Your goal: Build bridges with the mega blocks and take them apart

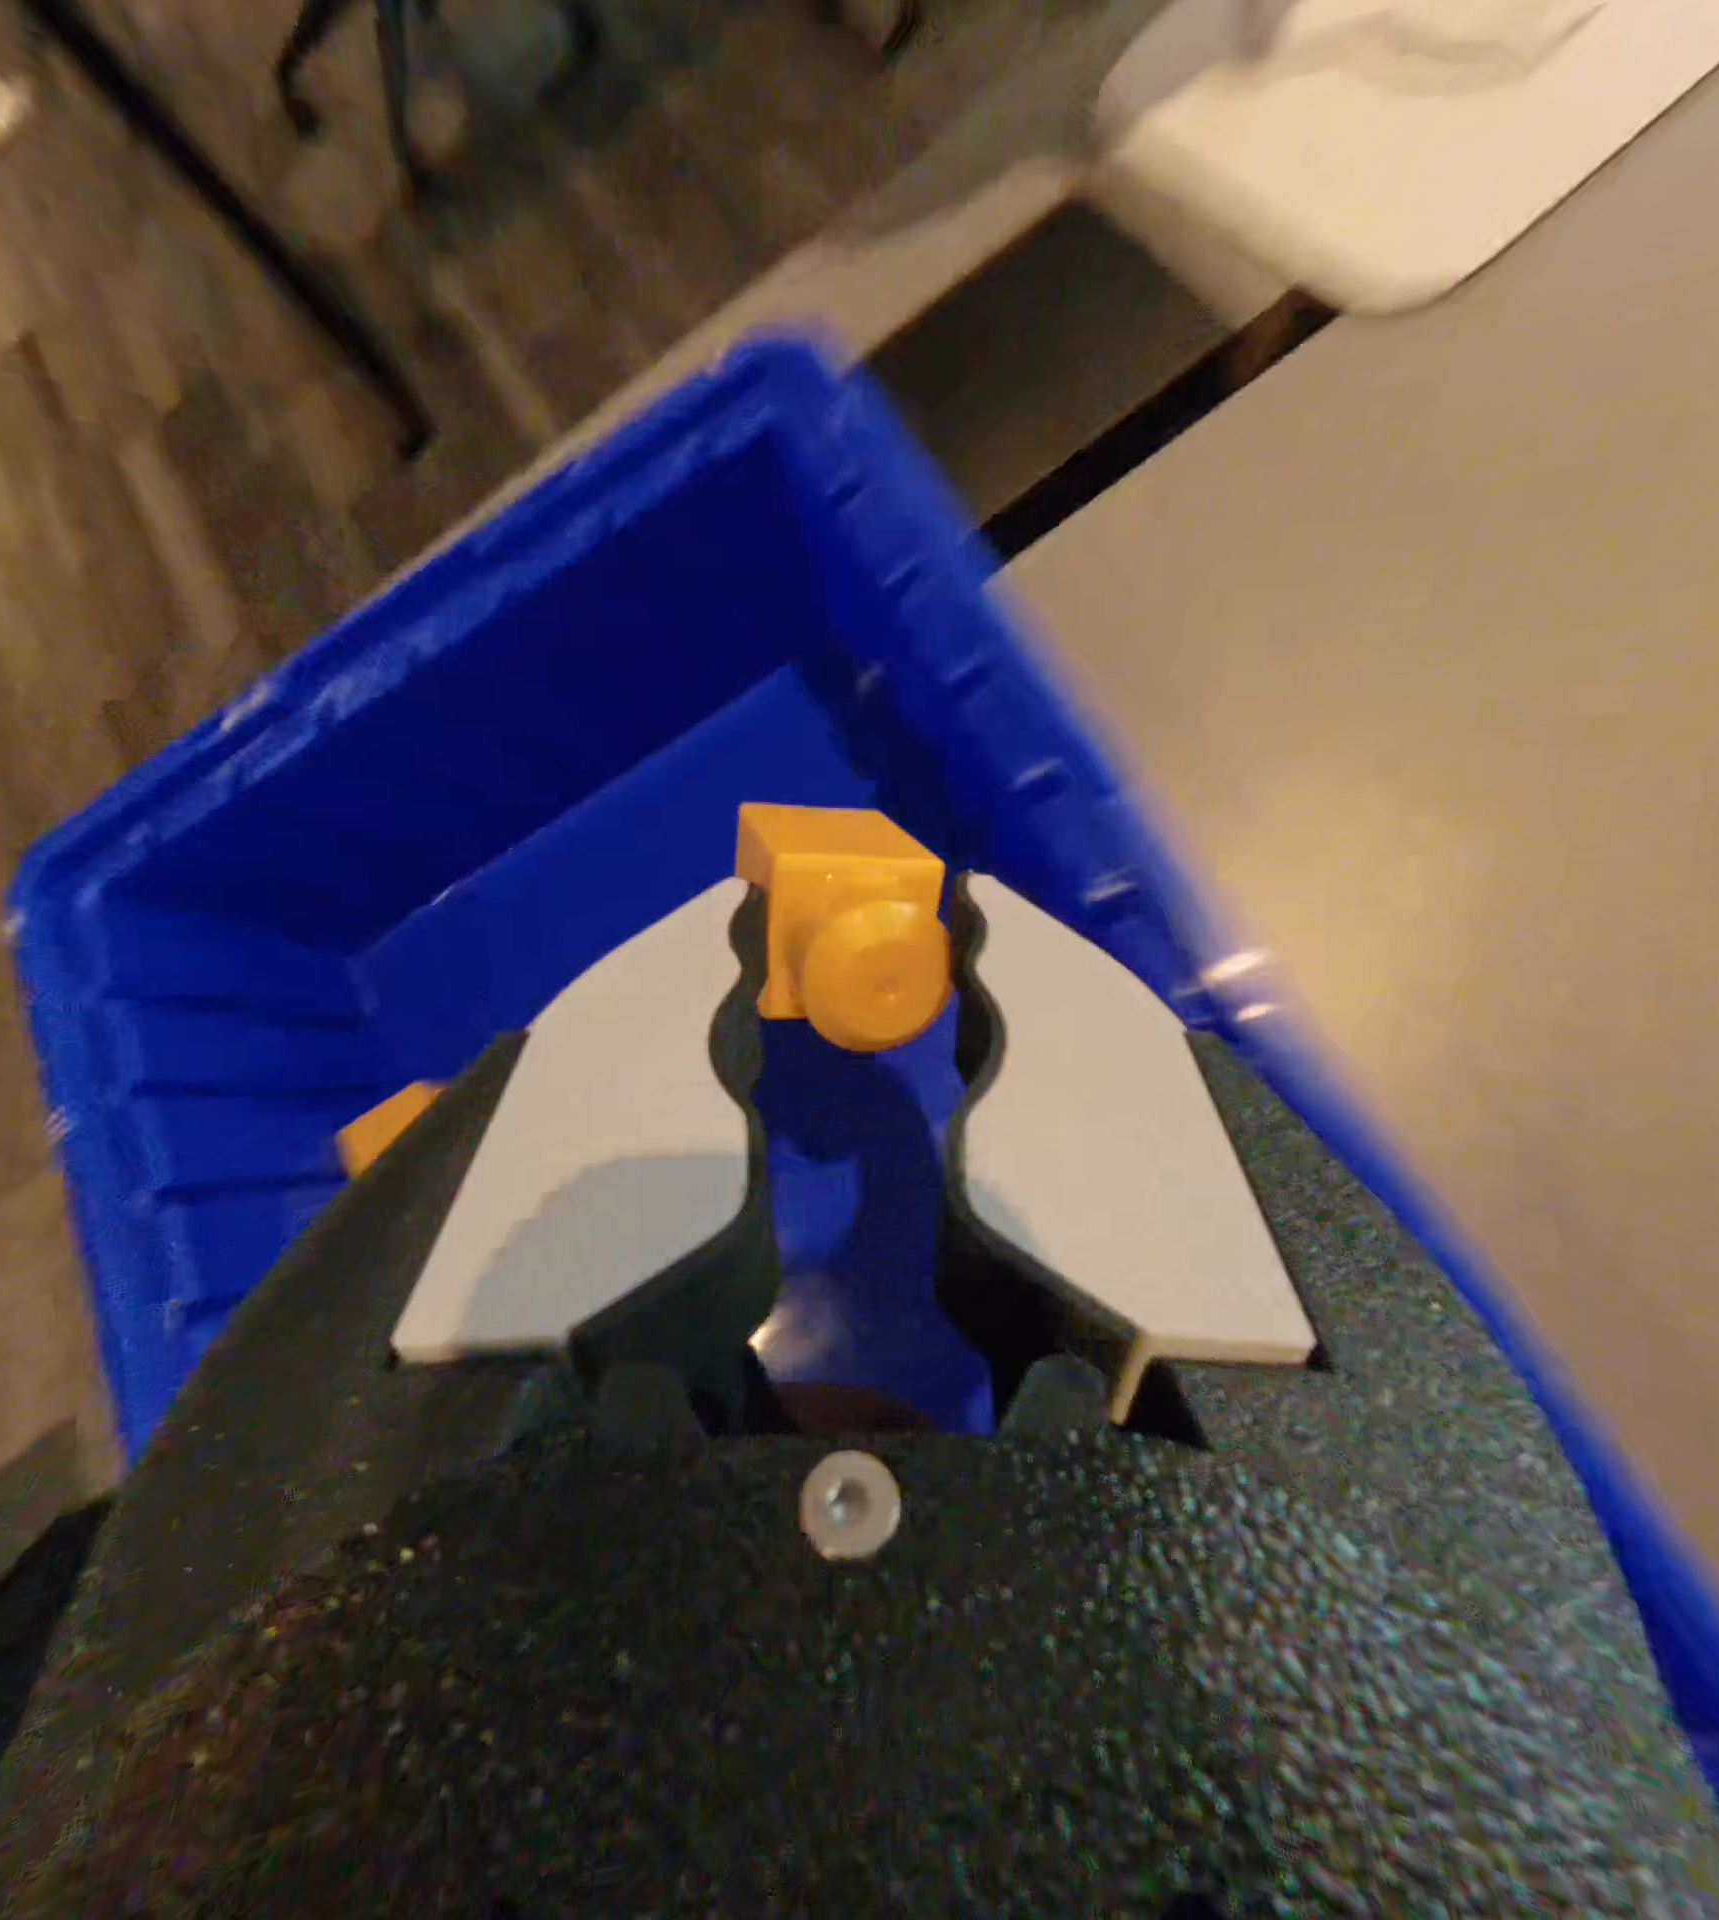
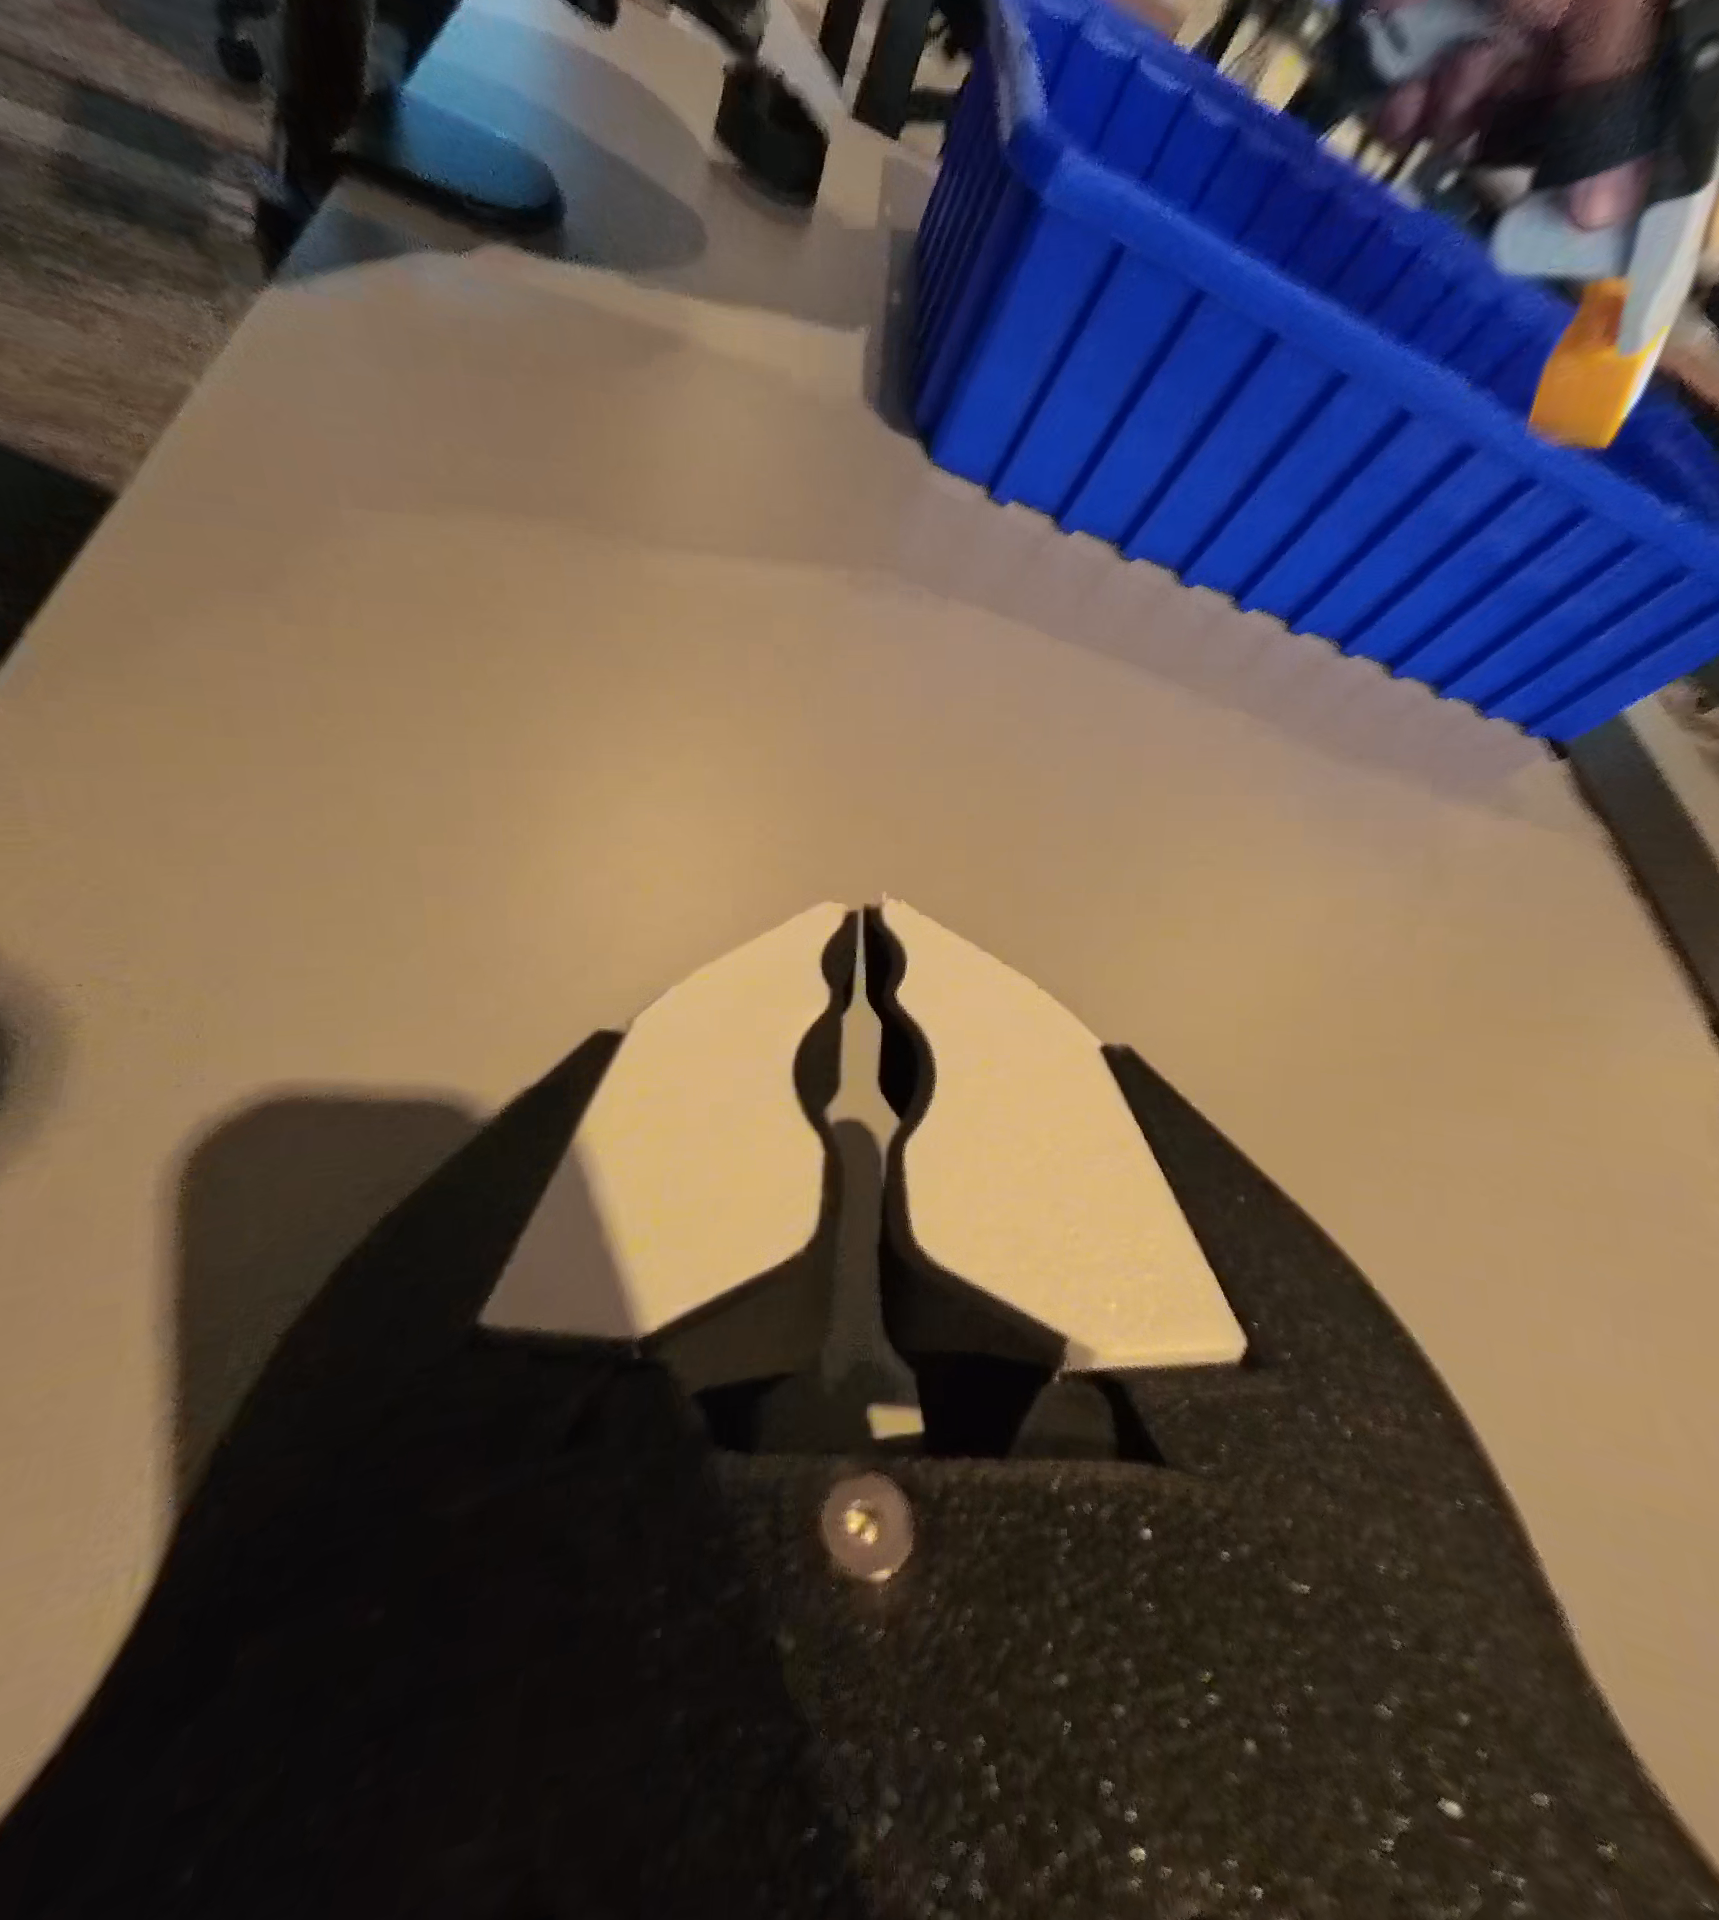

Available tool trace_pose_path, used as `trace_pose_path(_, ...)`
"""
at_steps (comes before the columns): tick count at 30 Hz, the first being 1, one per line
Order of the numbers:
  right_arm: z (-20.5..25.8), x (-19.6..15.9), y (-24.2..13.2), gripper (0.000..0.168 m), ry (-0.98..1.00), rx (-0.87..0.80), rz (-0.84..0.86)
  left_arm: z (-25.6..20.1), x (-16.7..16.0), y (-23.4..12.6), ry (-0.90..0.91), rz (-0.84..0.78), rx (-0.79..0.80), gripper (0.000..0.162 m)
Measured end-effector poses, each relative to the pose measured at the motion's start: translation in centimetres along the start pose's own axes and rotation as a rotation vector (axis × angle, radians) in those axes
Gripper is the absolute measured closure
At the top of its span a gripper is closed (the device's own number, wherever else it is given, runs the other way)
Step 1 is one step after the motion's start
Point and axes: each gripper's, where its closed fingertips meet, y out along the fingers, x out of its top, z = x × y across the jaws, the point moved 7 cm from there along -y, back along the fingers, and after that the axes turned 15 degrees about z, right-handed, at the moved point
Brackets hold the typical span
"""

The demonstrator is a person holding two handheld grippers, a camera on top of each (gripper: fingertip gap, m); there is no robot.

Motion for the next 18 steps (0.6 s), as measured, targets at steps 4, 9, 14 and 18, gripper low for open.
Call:
trace_pose_path(4,-2.4,0.7,-2.8,0.163,0.032,-0.130,-0.102,-9.3,3.9,-5.0,0.083,-0.226,-0.241,0.129)
trace_pose_path(9,-7.3,-1.0,-6.8,0.139,0.169,-0.294,-0.143,-22.7,7.6,-6.2,0.295,-0.315,-0.532,0.129)
trace_pose_path(14,-10.4,-4.5,-8.3,0.126,0.256,-0.342,-0.063,-32.7,9.2,-1.8,0.542,-0.117,-0.674,0.129)
trace_pose_path(18,-10.9,-7.3,-7.2,0.123,0.270,-0.264,0.077,-36.4,10.2,1.2,0.653,0.052,-0.707,0.129)
